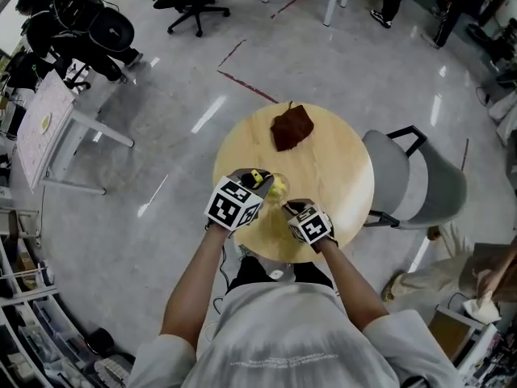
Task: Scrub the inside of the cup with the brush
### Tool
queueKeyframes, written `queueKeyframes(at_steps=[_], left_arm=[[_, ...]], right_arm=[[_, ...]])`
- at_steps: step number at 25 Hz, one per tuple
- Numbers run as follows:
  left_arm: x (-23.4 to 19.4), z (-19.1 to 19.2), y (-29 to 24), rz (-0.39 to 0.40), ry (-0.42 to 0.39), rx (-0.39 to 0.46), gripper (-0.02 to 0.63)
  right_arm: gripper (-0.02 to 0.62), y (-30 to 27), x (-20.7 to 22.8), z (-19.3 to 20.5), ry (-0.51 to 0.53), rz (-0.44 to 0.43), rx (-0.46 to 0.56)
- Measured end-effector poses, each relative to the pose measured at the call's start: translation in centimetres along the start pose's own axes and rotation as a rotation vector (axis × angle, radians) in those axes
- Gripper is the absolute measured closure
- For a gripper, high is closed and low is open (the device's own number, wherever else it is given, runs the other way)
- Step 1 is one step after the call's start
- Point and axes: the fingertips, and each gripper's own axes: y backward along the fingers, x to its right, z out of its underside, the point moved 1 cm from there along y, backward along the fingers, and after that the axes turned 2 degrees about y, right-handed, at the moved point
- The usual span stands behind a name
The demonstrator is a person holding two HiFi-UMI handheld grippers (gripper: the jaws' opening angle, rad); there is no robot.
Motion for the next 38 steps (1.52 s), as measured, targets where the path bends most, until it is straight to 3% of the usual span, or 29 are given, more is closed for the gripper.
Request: queueKeyframes(at_steps=[6, 14, 20, 27, 33, 38], left_arm=[[0.8, 1.7, -1.5, 0.011, 0.022, -0.014, 0.560], [0.5, 1.2, 0.3, 0.060, 0.179, 0.030, 0.555], [-1.2, -1.1, 3.6, 0.045, 0.212, 0.107, 0.557], [-3.9, -1.7, 6.9, -0.014, 0.307, 0.211, 0.560], [-3.5, -0.5, 5.4, -0.077, 0.226, 0.137, 0.560], [-2.2, 1.5, 2.1, -0.137, 0.127, 0.061, 0.560]], right_arm=[[0.520, -0.5, -1.1, 0.0, -0.065, -0.044, 0.031], [0.508, -1.3, -2.5, -0.4, -0.078, -0.080, 0.020], [0.505, -2.3, -2.7, -1.3, -0.090, -0.075, 0.040], [0.503, -2.6, -2.8, -1.8, -0.071, -0.059, 0.035], [0.482, -2.1, -2.8, -1.3, -0.079, -0.087, 0.038], [0.502, -2.2, -3.8, -1.0, -0.053, -0.150, 0.029]])
